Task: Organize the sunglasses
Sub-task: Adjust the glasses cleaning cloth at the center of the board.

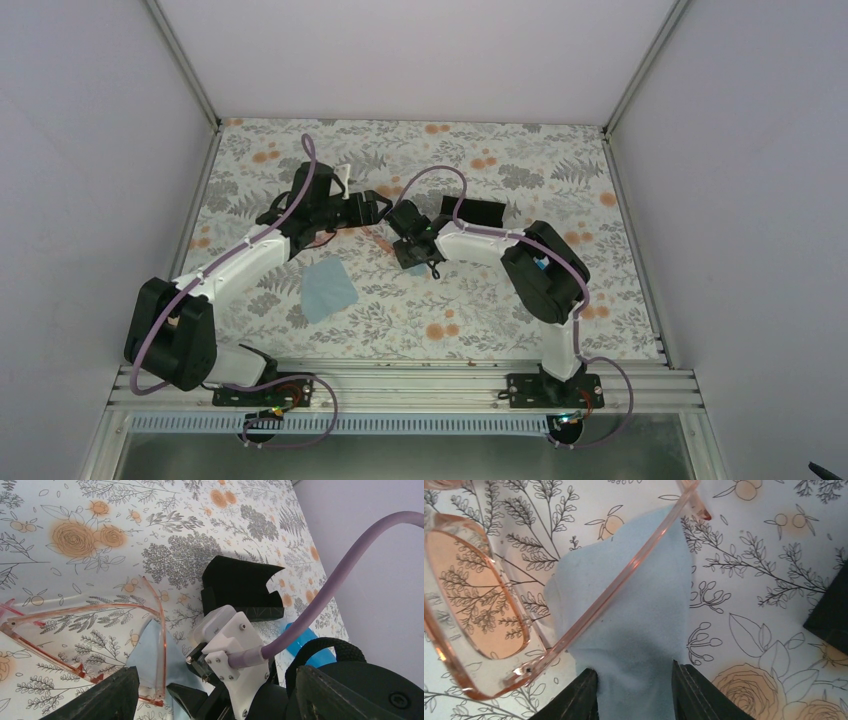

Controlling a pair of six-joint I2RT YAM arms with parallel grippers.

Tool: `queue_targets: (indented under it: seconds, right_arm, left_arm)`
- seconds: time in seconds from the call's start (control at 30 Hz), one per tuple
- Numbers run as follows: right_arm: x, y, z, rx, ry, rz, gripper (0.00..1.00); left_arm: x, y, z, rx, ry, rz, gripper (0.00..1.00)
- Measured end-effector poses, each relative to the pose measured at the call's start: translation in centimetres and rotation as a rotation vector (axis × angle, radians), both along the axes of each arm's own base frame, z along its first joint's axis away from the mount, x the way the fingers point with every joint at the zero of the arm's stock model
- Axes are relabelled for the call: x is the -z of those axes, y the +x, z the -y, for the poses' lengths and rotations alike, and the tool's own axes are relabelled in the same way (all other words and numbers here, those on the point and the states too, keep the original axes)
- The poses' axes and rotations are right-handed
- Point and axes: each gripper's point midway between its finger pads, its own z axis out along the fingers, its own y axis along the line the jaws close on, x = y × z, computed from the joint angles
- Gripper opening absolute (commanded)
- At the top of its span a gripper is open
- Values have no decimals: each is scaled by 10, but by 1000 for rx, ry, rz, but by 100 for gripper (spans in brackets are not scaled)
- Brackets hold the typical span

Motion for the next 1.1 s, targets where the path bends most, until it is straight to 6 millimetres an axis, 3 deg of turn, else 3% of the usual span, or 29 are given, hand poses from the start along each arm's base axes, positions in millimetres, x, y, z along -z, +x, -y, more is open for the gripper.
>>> queue_targets:
  seconds: [0.4, 0.7, 1.1]
  right_arm:
    - [-1, 5, 10, 64, -30, 24, 28]
    - [-1, 5, 10, 72, -26, 23, 39]
    - [-3, 8, 13, 101, -30, 39, 41]
  left_arm:
    - [0, 0, 0, 2, 2, 2, 78]
    - [0, 0, 0, 4, 4, 3, 78]
    - [1, 0, 0, 4, 5, 2, 78]
